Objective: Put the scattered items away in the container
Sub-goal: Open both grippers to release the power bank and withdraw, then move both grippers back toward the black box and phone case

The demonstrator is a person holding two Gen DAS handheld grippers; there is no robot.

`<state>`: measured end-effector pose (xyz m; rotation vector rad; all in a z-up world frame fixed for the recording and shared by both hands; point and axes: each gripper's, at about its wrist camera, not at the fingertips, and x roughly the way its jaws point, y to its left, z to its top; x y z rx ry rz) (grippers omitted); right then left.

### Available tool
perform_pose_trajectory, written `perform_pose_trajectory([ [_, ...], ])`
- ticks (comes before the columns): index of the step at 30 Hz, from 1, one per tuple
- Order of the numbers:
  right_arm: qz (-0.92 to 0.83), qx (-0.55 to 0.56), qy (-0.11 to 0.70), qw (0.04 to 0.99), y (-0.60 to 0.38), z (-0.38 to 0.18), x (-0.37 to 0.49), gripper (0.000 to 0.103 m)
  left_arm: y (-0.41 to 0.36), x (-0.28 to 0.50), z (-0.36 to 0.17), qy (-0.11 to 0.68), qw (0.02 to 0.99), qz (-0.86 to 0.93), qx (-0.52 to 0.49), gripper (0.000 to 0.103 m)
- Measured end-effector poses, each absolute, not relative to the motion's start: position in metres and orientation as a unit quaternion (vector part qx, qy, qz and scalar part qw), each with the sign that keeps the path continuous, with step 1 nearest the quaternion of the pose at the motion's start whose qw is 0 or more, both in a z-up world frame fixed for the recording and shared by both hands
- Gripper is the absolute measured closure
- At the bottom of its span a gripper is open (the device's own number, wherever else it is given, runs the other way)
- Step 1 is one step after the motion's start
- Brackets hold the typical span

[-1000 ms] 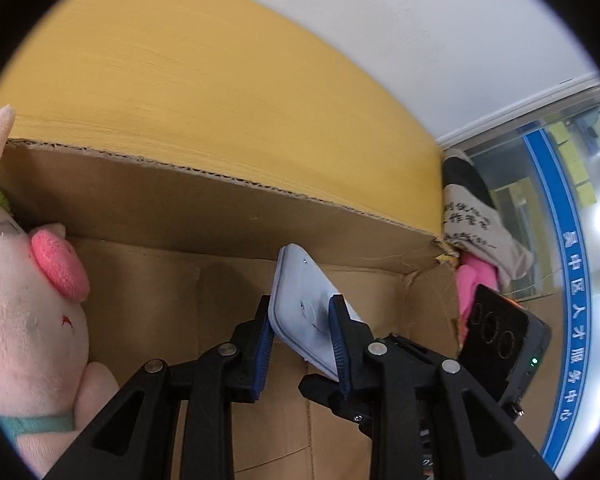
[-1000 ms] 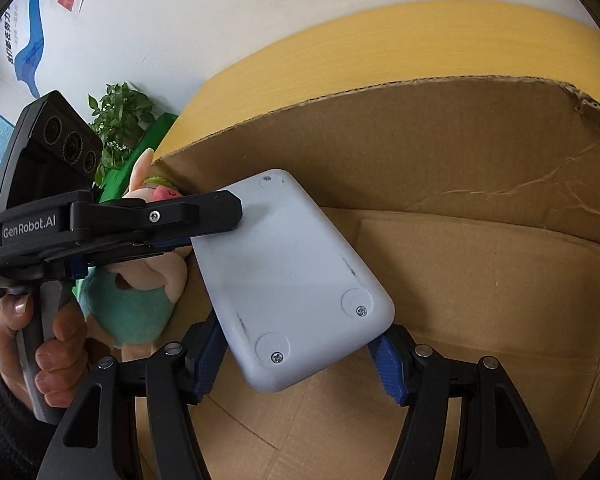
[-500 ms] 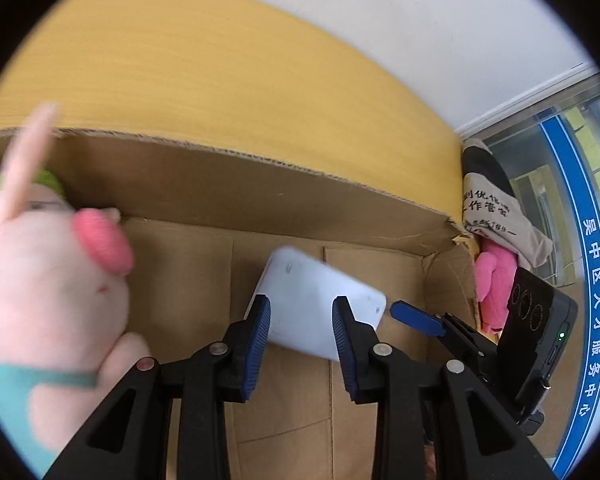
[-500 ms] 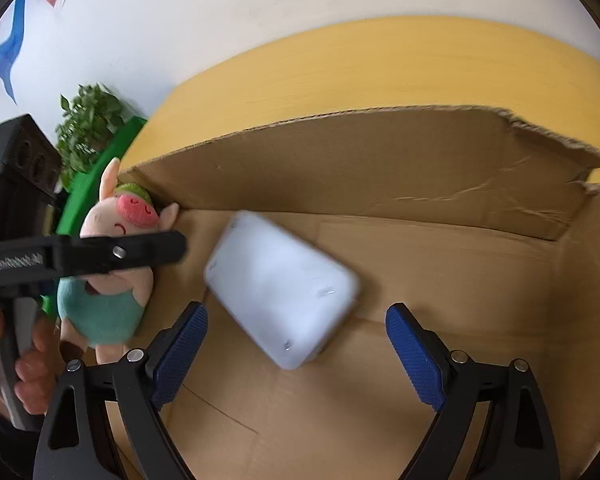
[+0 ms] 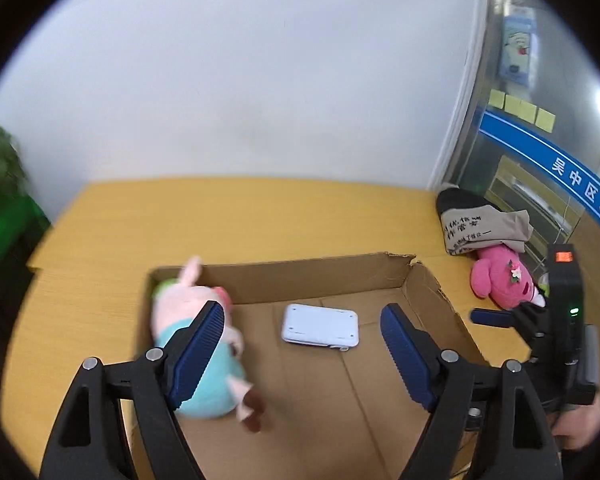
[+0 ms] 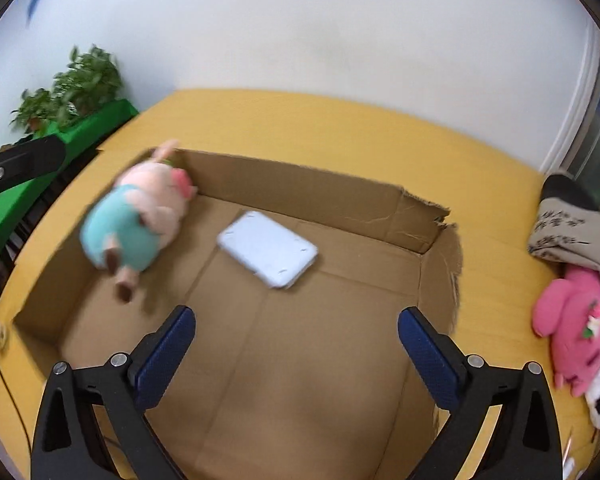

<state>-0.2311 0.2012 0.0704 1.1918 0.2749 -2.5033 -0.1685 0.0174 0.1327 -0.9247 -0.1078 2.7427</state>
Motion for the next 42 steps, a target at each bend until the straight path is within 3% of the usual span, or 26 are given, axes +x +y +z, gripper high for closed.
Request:
perform_pose_trajectory([
  [14, -0.908, 0.35, 0.153, 0.173, 0.159, 0.09, -0.099, 0.0, 0.021, -0.034, 0.119, -0.047, 0.106, 0.947, -0.298, 0.022],
  [42, -0.915, 0.354, 0.109, 0.16, 0.176, 0.083, -0.084, 0.0, 0.042, -0.02, 0.097, -0.025, 0.118, 0.943, -0.311, 0.022],
])
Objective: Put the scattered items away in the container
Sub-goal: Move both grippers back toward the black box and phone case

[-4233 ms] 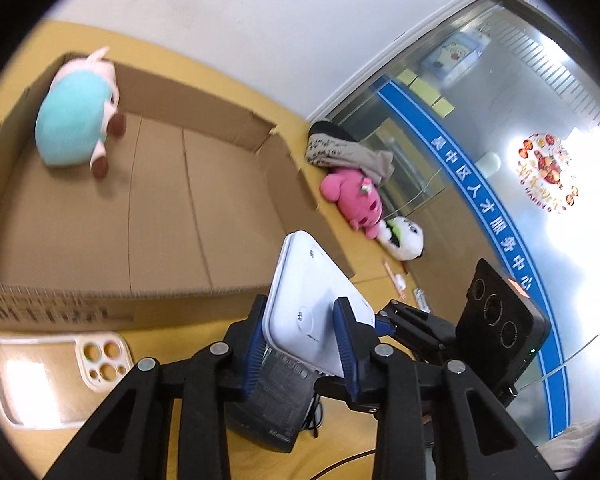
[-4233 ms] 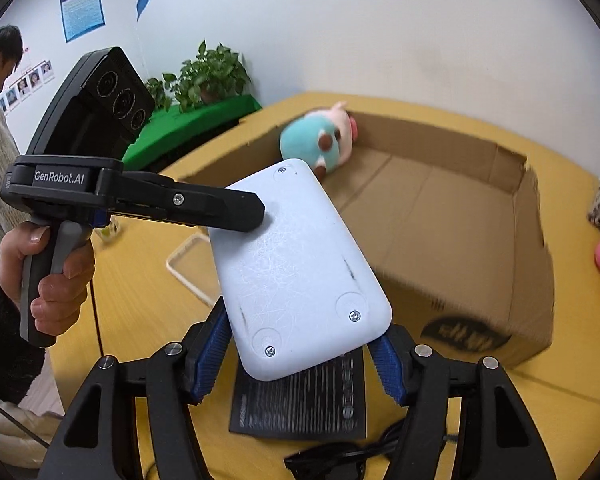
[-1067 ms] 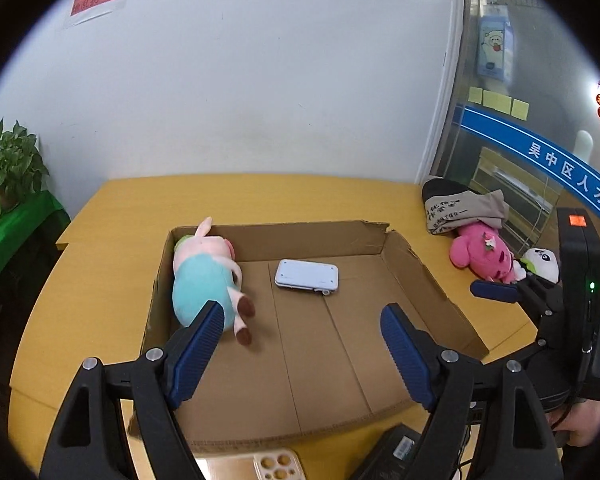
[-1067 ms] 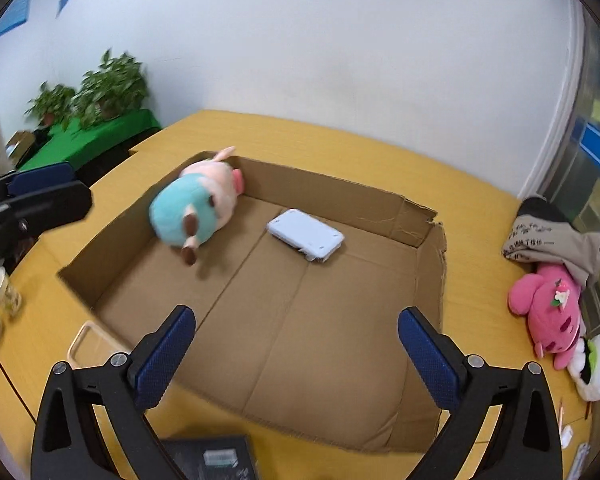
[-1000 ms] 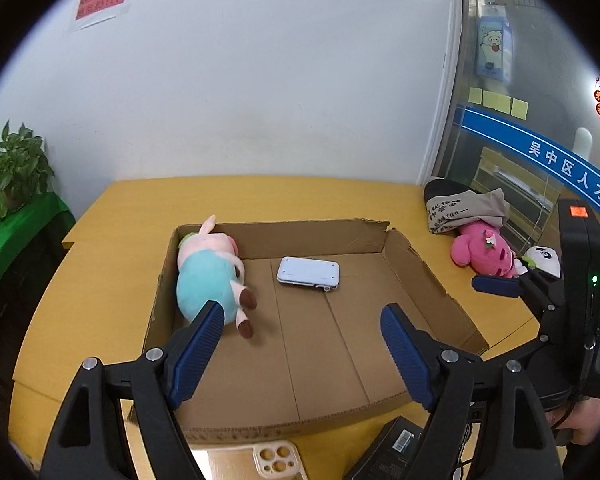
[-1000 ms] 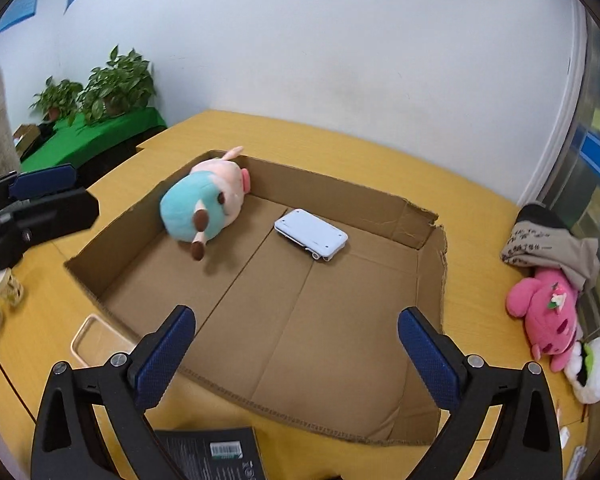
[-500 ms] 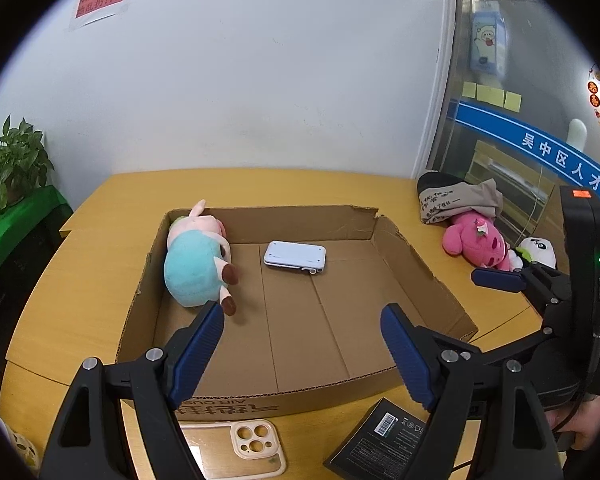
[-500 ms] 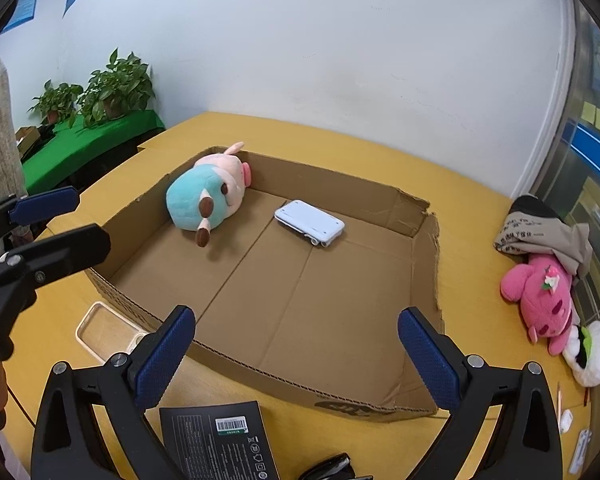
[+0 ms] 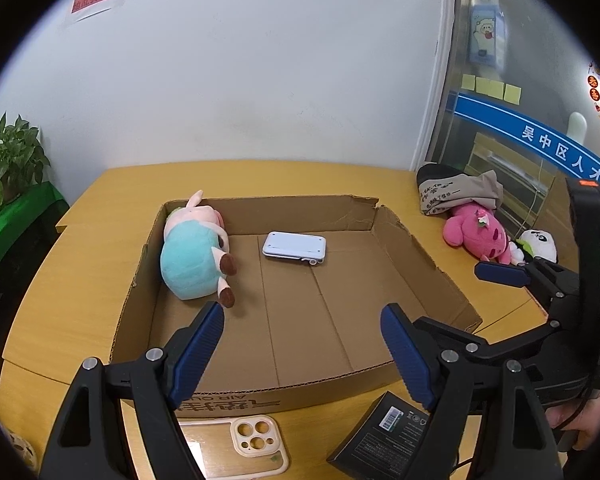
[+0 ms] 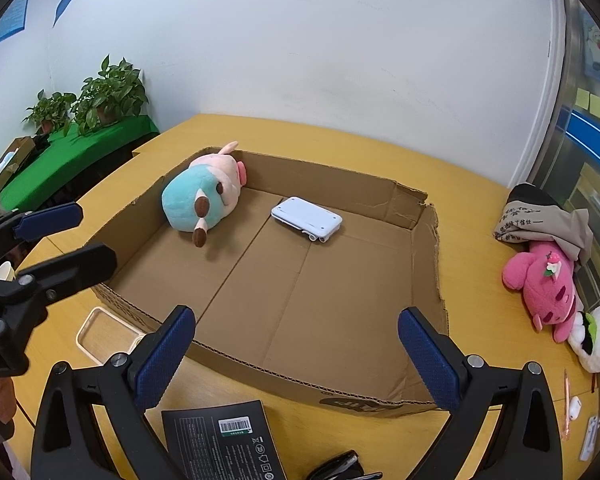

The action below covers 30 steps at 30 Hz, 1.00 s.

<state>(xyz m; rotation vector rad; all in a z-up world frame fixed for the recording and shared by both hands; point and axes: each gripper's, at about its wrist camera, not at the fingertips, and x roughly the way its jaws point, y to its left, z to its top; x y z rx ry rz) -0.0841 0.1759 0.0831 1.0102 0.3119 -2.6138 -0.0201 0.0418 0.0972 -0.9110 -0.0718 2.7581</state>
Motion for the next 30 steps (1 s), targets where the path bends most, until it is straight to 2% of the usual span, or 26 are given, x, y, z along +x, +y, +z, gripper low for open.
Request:
perform_pose_trajectory([
  [30, -0.914, 0.366, 0.095, 0.149, 0.192, 0.07, -0.083, 0.0, 0.039, -0.021, 0.071, -0.034, 0.12, 0.93, -0.346, 0.022],
])
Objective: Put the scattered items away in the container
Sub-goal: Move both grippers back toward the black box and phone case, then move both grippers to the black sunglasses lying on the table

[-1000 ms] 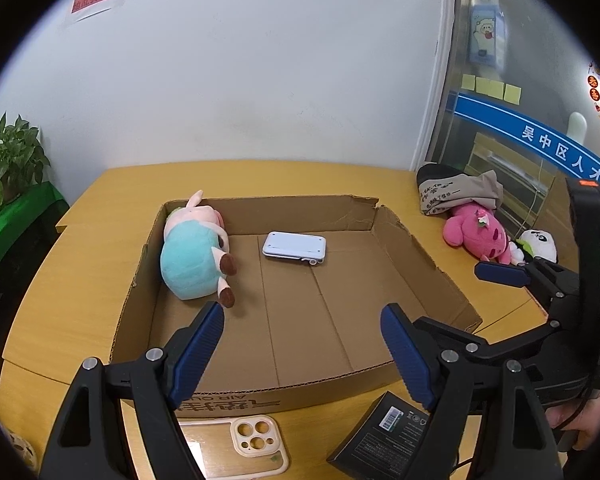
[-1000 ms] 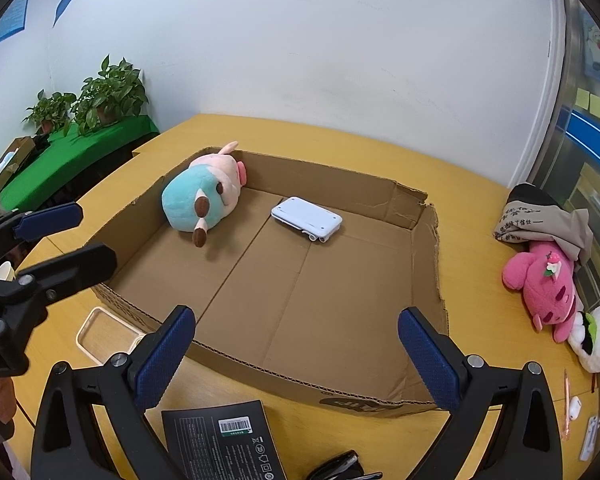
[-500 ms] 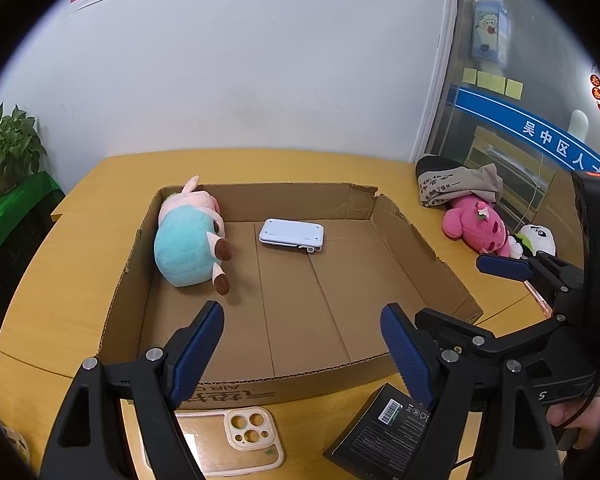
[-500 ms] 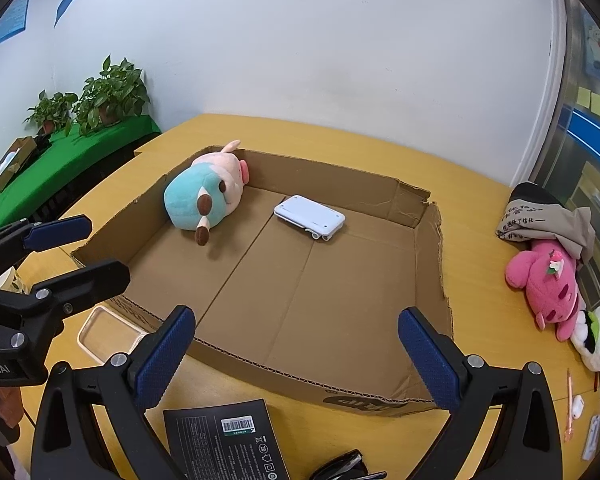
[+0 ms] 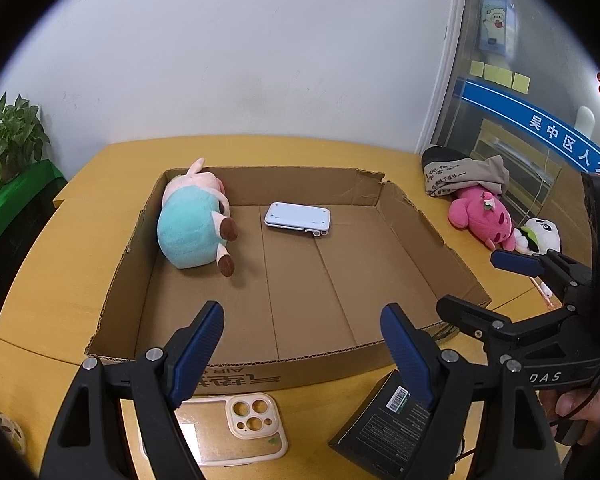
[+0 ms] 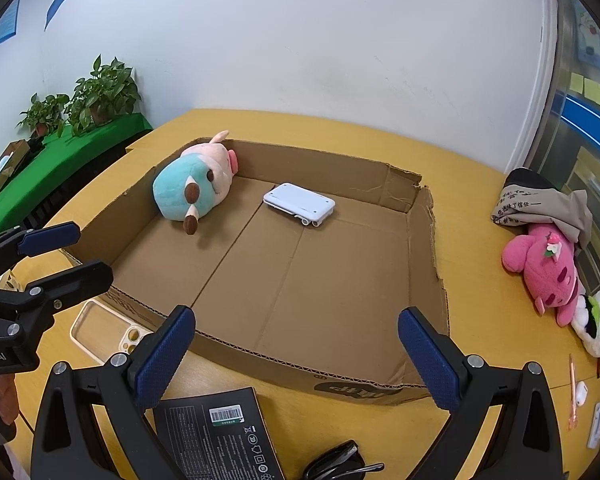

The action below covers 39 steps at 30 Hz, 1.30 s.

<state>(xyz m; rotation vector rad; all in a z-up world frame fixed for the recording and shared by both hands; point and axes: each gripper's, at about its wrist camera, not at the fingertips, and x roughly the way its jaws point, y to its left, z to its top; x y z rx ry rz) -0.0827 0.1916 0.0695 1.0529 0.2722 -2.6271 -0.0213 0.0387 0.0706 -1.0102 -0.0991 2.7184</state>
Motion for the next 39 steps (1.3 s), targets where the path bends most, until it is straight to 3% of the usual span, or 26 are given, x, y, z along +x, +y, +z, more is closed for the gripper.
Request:
perform_pose_trajectory([
  [18, -0.915, 0.355, 0.081, 0.173, 0.21, 0.064, -0.069, 0.0, 0.031, -0.015, 0.063, -0.043, 0.116, 0.929, -0.35, 0.022],
  [29, -0.832, 0.473, 0.072, 0.282, 0.246, -0.024, -0.022, 0.0, 0.031, 0.001, -0.003, -0.046, 0.157, 0.886, -0.434, 0.022],
  [33, -0.815, 0.525, 0.027, 0.242, 0.273, -0.056, -0.018, 0.0, 0.039, 0.011, -0.02, -0.046, 0.186, 0.871, -0.453, 0.022],
  [39, -0.803, 0.532, -0.133, 0.233, 0.312, -0.063, -0.03, 0.0, 0.055, 0.029, -0.016, -0.049, 0.254, 0.857, -0.445, 0.022],
])
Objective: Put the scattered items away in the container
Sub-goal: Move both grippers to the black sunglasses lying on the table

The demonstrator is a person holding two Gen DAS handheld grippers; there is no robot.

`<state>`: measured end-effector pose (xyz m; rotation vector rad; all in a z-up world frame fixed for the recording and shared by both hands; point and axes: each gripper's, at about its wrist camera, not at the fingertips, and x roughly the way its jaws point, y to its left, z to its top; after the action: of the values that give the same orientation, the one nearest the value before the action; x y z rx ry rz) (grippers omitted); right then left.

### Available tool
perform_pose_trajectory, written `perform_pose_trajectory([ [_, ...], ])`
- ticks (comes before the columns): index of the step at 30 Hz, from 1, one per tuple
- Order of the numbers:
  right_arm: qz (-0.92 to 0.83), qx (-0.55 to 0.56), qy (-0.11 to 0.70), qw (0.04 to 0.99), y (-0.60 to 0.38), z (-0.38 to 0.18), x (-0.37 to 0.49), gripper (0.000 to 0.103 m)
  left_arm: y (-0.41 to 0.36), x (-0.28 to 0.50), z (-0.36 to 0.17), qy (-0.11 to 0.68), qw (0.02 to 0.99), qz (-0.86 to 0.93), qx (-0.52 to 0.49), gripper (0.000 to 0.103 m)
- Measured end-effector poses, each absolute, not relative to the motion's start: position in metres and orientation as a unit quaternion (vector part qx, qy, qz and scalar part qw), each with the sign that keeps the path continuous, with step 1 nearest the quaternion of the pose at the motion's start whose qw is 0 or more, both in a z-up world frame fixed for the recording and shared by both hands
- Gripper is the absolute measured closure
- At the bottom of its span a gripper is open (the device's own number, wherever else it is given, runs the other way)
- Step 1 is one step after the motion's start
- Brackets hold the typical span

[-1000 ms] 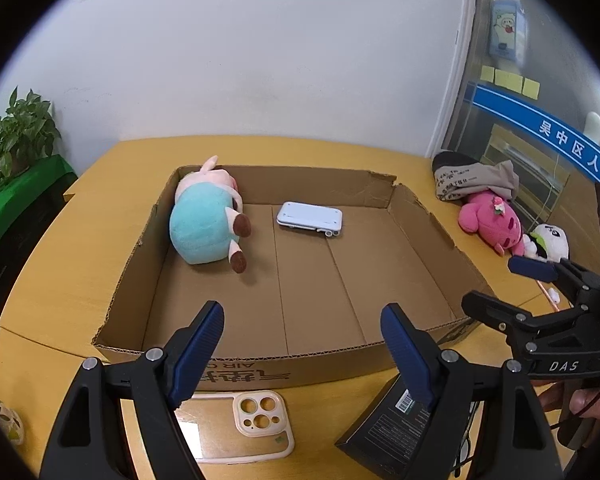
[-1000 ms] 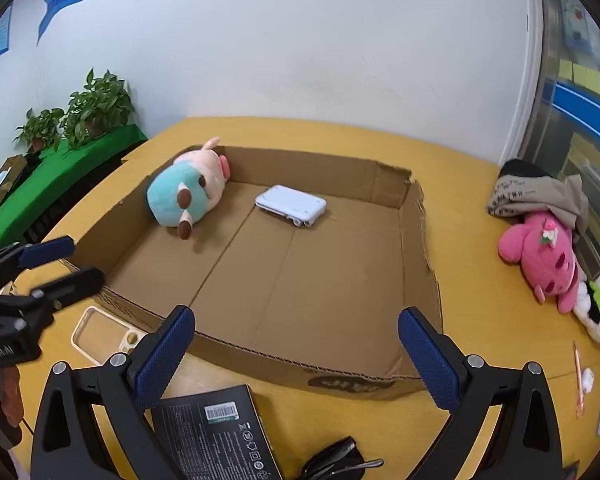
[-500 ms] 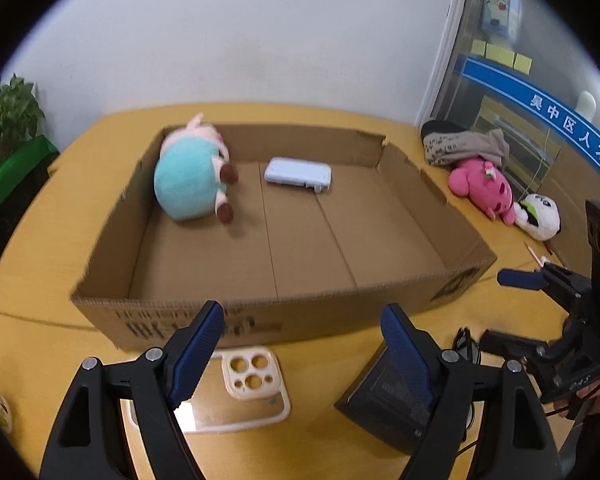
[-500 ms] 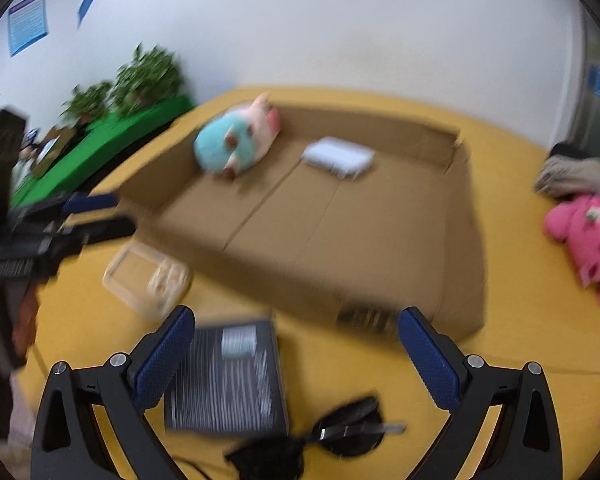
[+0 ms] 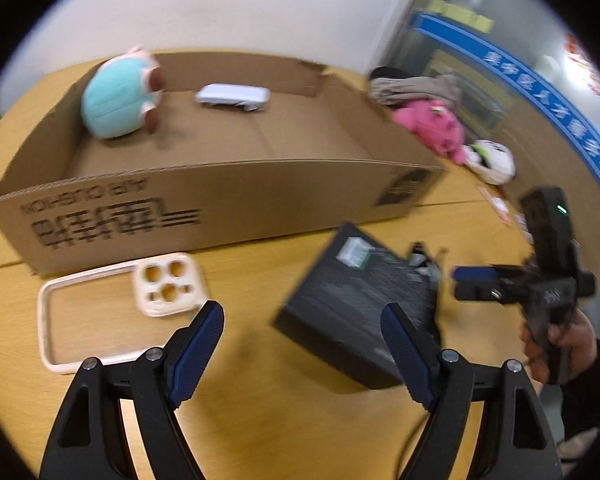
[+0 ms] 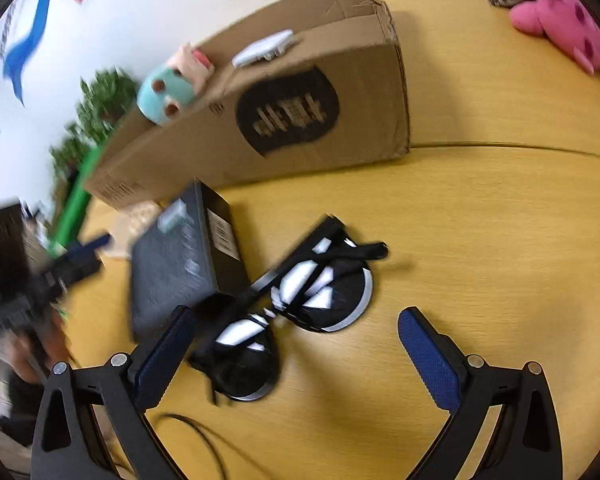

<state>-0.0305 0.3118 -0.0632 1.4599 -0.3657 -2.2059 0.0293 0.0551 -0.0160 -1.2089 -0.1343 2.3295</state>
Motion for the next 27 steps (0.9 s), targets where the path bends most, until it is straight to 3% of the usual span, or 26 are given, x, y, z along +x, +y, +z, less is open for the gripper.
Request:
perform_pose_trajectory([
  [4, -0.798, 0.529, -0.151, 0.248, 0.297, -0.06, -0.035, 0.002, 0.07, 0.041, -0.006, -0.05, 0.299, 0.852, -0.426, 0.022],
  [7, -0.798, 0.533, -0.164, 0.227, 0.29, -0.068, -0.039, 0.025, 0.08, 0.044, -0.004, -0.064, 0.327, 0.842, -0.425, 0.022],
  [13, -0.799, 0.524, -0.186, 0.229, 0.293, -0.07, -0.044, 0.033, 0.108, 0.058, -0.01, -0.062, 0.374, 0.817, -0.434, 0.022],
  [15, -0.795, 0.521, -0.203, 0.237, 0.296, -0.07, -0.043, 0.046, 0.118, 0.061, -0.012, -0.062, 0.385, 0.81, -0.438, 0.022],
  [17, -0.788, 0.519, -0.227, 0.242, 0.304, -0.072, -0.041, 0.052, 0.127, 0.064, -0.014, -0.066, 0.397, 0.802, -0.442, 0.022],
  [22, -0.767, 0.519, -0.284, 0.248, 0.323, -0.083, -0.04, 0.054, 0.142, 0.069, -0.019, -0.063, 0.41, 0.789, -0.452, 0.022],
  [27, -0.764, 0.52, -0.298, 0.24, 0.336, -0.089, -0.042, 0.073, 0.15, 0.072, -0.021, -0.073, 0.422, 0.779, -0.458, 0.022],
])
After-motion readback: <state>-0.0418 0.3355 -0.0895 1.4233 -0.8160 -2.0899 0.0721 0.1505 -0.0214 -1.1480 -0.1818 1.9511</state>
